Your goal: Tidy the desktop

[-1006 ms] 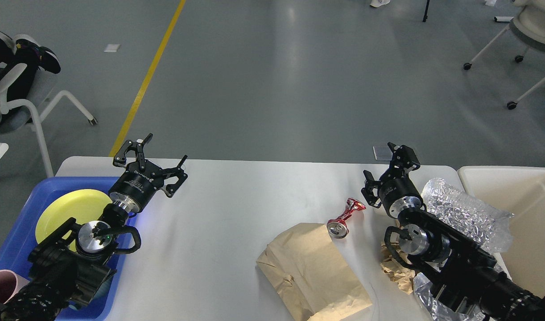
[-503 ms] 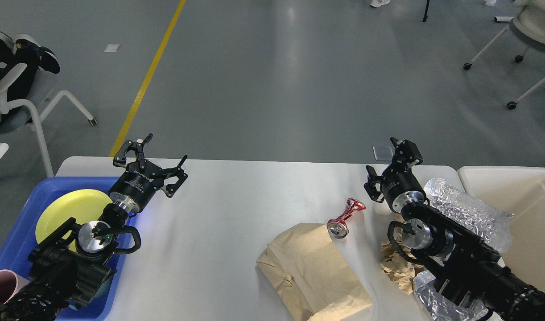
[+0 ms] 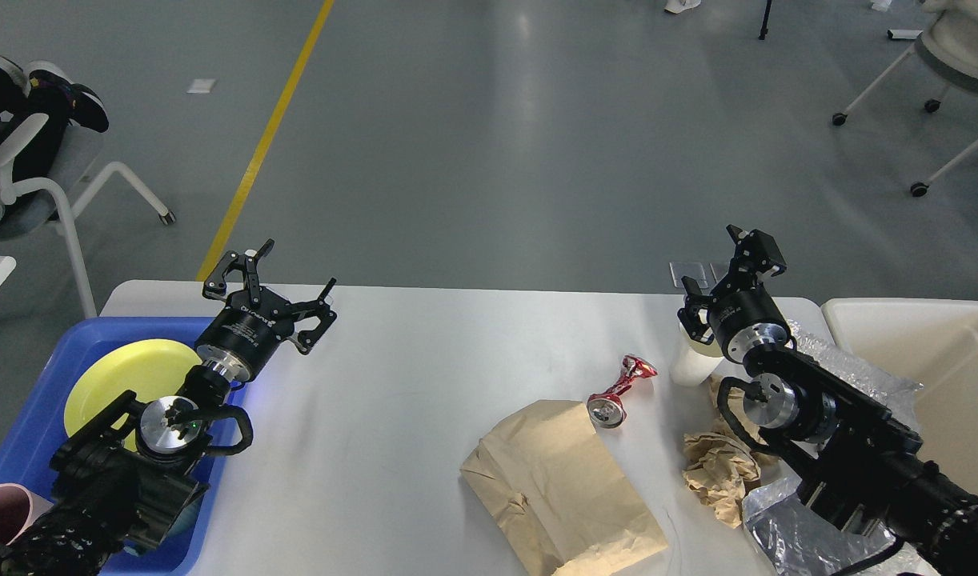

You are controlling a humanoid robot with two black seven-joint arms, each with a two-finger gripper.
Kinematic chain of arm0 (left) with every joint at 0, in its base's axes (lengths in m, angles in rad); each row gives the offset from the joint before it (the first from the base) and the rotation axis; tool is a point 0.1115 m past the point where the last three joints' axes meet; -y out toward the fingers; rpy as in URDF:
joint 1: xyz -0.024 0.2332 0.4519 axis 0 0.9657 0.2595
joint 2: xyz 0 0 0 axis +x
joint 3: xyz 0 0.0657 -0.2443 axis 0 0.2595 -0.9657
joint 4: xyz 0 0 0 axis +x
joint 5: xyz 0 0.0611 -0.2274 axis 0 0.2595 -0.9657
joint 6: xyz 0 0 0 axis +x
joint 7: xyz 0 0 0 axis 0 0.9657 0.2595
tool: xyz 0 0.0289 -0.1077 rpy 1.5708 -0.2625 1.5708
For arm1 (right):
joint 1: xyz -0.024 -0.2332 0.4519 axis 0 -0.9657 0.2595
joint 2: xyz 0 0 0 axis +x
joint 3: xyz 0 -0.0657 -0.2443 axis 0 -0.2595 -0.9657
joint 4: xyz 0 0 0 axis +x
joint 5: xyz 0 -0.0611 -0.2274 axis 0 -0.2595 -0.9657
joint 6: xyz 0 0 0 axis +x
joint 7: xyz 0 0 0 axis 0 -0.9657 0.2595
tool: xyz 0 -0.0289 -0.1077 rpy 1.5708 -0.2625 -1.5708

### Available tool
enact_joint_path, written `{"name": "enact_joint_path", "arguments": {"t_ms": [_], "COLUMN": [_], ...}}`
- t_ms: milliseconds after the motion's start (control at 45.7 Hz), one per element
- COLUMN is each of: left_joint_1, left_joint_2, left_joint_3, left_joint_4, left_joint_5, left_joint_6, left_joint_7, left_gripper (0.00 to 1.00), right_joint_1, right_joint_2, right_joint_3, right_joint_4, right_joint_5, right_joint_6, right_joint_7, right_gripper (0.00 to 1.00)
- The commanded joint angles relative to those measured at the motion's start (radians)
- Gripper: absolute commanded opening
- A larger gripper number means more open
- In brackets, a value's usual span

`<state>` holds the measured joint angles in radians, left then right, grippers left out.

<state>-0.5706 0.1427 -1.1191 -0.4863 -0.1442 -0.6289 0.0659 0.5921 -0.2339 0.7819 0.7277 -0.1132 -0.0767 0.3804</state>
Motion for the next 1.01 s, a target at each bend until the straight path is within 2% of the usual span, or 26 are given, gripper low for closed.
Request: {"name": "enact_joint_path", "arguments": {"t_ms": [0, 350, 525, 612, 809, 984], "left_joint_1": [0.000, 0.000, 0.000, 0.000, 0.000, 0.000], "left_joint_2": [0.000, 0.000, 0.000, 0.000, 0.000, 0.000], "left_joint_3": [0.001, 0.001, 0.001, 0.001, 0.001, 0.001], "left_joint_4": [0.000, 0.000, 0.000, 0.000, 0.000, 0.000], "left_joint_5": [0.000, 0.000, 0.000, 0.000, 0.000, 0.000], "left_joint_6": [0.000, 0.000, 0.000, 0.000, 0.000, 0.000], "left_joint_7": [0.000, 0.000, 0.000, 0.000, 0.000, 0.000], "left_gripper": [0.96, 0.96, 0.96, 0.96, 0.96, 0.96], "right_joint_1": [-0.006, -0.011, 0.002, 0.008, 0.129, 0.265], "right_joint_2": [0.008, 0.007, -0.050, -0.085, -0.179, -0.211], "right_joint_3": [-0.010, 0.011, -0.004, -0.032, -0.237, -0.489], "right_joint_4": [-0.039, -0.070, -0.042, -0.018, -0.007, -0.022], "right_joint_5": [0.030, 0.040, 0.037, 0.021, -0.054, -0.140], "right_joint_6": [0.000, -0.006, 0.027, 0.093, 0.241, 0.248], "right_joint_7": [0.003, 0.009, 0.012, 0.012, 0.014, 0.012], "right_gripper": [1.00, 1.00, 1.00, 1.00, 1.00, 1.00]}}
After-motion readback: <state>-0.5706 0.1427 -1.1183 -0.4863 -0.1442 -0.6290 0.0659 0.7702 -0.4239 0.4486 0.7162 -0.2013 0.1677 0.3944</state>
